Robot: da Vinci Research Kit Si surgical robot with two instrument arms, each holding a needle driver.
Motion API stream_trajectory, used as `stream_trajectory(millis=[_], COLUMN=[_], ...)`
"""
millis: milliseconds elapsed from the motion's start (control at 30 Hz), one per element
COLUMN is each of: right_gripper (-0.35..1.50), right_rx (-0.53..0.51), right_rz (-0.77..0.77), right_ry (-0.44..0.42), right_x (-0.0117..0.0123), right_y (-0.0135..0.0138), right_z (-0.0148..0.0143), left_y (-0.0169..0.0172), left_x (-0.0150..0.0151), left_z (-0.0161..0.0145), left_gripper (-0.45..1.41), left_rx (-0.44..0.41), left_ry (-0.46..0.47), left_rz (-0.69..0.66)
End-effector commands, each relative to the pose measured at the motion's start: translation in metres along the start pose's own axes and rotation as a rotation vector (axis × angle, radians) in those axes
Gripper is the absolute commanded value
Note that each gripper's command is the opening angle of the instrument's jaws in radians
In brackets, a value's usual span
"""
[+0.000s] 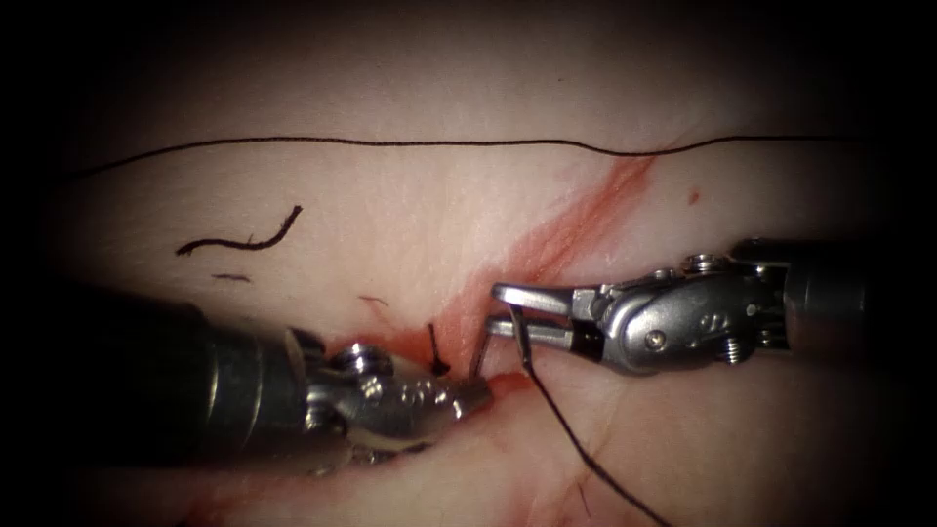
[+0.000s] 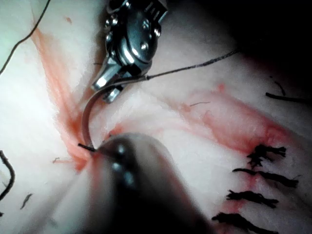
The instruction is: Wound Closure
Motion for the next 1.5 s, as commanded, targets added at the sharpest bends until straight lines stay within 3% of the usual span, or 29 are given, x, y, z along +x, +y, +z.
stream_trajectory(millis=[33,333,600,800,1500], right_gripper=[-0.35,-0.35,-0.35,-0.35,-0.35], right_rx=[0.001,0.017,-0.085,-0.132,-0.197], right_rz=[0.006,0.042,-0.155,-0.200,-0.187], right_ry=[0.002,-0.005,0.001,0.023,0.038], right_x=[-0.0004,-0.0007,0.0030,0.0052,0.0051], right_y=[0.0001,-0.0006,0.0055,0.0079,0.0115], right_z=[0.0008,0.0010,0.0003,-0.0002,-0.0010], left_y=[0.0001,0.0002,0.0006,0.0009,0.0007], left_x=[0.0001,0.0001,0.0000,0.0000,0.0003], left_z=[0.0007,0.0007,0.0009,0.0009,0.0002], left_gripper=[-0.45,-0.45,-0.45,-0.45,-0.45], left_rx=[0.000,0.001,-0.014,-0.016,-0.025], left_ry=[0.000,-0.003,-0.010,-0.013,-0.015], left_rz=[0.000,0.000,0.001,0.000,0.000])
